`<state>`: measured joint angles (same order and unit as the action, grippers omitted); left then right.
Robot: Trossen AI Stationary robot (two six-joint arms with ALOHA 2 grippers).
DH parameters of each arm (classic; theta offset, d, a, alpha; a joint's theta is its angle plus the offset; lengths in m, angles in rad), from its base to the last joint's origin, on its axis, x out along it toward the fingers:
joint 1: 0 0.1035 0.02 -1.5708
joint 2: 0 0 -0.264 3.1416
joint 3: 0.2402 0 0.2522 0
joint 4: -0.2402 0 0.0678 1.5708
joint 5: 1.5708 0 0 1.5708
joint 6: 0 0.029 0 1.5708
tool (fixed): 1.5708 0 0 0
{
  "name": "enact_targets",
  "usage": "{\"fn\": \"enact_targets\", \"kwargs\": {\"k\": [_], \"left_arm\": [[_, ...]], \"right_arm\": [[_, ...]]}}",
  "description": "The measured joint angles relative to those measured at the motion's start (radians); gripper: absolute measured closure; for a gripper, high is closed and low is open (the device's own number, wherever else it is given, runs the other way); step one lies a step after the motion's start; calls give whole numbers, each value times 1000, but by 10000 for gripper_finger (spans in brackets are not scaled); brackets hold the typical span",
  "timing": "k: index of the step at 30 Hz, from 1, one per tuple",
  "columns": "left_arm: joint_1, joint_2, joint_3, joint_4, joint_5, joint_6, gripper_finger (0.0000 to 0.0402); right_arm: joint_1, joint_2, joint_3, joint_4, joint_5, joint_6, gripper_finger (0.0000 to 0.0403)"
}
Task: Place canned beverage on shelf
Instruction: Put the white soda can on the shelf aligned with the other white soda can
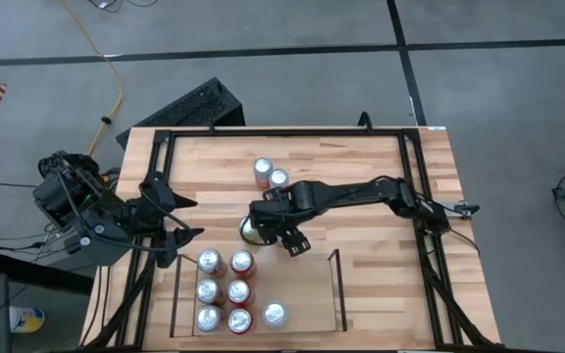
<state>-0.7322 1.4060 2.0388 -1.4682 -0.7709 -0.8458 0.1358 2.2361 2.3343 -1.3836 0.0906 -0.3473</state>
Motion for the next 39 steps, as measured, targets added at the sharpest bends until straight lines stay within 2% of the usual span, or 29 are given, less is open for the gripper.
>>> {"fn": "enact_targets", "kwargs": {"k": [15, 24, 32, 39], "left_arm": [[0, 0, 0, -19, -13, -15, 120], [0, 0, 0, -19, -19, -29, 120], [0, 0, 0, -23, -10, -30, 120], [0, 0, 0, -26, -10, -28, 120]], "right_arm": [[-24, 91, -1, -34, 1, 14, 63], [-24, 93, -23, -29, 13, 16, 102], [-22, 85, -72, -15, 17, 106, 125], [-17, 73, -68, -32, 26, 338, 145]]}}
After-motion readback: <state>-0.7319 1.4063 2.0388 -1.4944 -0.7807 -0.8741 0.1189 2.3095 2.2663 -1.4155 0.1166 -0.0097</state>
